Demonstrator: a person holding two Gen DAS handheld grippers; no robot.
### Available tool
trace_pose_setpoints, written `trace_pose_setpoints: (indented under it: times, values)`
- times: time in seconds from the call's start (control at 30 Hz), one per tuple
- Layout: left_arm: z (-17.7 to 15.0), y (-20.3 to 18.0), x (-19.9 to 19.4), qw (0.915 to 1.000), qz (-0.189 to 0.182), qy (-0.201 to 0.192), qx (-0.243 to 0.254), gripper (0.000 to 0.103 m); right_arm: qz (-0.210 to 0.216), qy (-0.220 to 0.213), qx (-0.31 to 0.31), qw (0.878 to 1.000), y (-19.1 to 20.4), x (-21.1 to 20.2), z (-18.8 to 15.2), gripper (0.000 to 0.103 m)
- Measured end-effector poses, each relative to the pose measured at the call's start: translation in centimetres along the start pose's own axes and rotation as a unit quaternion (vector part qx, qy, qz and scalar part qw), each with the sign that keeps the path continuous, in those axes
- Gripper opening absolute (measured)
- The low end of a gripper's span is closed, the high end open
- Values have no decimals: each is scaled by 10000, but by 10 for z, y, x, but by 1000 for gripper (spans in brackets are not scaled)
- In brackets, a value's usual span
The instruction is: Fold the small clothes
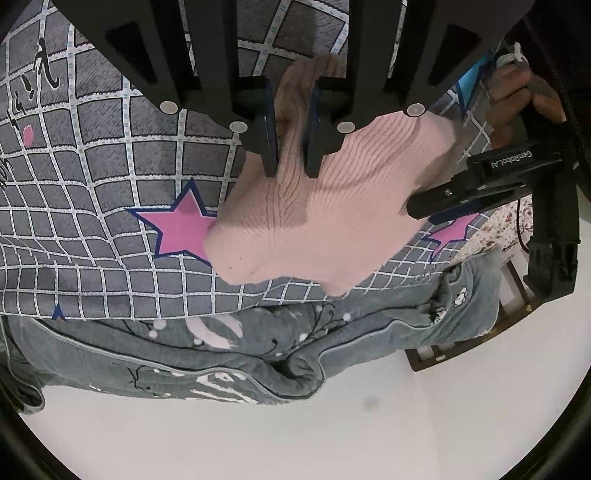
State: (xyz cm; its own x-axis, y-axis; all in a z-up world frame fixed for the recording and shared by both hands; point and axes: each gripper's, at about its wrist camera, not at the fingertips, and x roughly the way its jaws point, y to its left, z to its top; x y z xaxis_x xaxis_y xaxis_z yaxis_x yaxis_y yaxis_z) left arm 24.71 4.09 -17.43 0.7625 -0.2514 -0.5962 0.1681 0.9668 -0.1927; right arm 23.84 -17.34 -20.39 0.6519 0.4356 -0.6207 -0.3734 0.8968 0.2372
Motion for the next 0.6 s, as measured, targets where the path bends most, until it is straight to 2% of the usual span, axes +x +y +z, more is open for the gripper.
trace_pose_setpoints:
  times: [0.17, 0.43, 0.5, 0.6]
  values:
    - [4, 3, -1, 9999, 34, -119, -100, 67, 55, -99, 5, 9999, 1, -3, 4, 16]
    - [20, 21, -7, 9975, 435, -471, -303, 67, -62, -319, 167, 9993, -3, -7, 14, 22]
    - [26, 27, -7, 9964, 572, -529, -345, 67, -92, -387, 234, 9989, -5, -8, 18, 29]
    - [31, 36, -6, 9942, 801, -610, -382, 65, -235, -459, 275, 9983, -5, -8, 23, 33]
